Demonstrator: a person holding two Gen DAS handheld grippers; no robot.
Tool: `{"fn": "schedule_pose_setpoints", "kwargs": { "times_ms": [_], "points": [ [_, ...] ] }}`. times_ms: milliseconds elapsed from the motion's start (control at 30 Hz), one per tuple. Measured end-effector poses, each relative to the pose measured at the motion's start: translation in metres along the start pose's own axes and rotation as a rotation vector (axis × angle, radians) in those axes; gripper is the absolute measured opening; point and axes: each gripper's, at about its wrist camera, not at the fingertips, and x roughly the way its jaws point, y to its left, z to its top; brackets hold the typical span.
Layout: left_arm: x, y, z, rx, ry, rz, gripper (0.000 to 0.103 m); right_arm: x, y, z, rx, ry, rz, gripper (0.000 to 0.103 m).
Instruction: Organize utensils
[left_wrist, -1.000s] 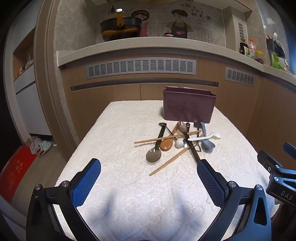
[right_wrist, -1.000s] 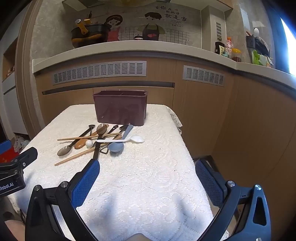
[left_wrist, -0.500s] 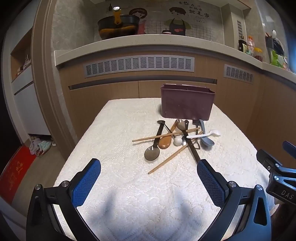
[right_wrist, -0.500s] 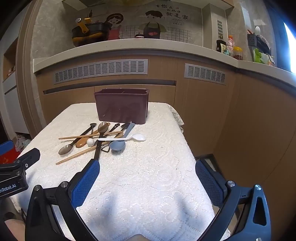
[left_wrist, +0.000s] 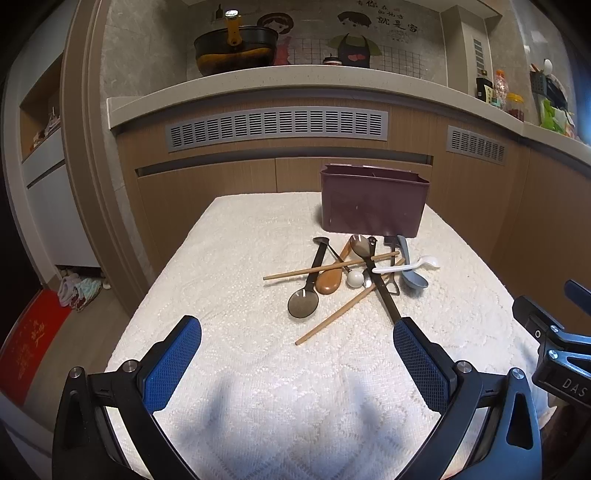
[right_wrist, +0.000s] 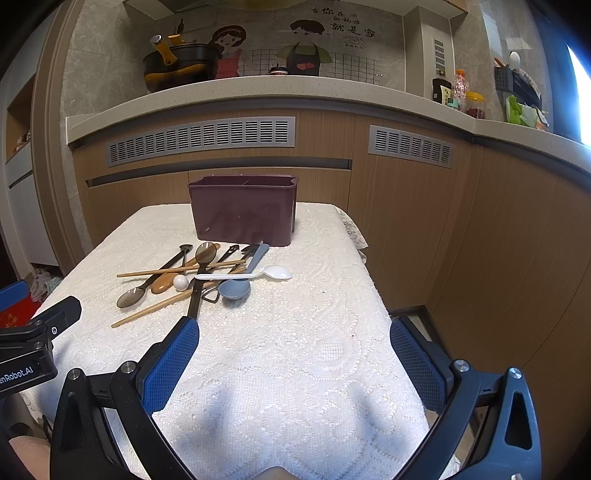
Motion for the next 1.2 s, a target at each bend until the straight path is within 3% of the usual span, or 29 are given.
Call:
{"fn": "schedule_pose_setpoints", "kwargs": {
  "times_ms": [1200],
  "points": [
    [0.0008,-0.0007,-0.0025,0.004,0.010,-0.004,0.103,0.0015,-0.0012,-0.0014,0.004,0.012,0.009,0.103]
  ]
}}
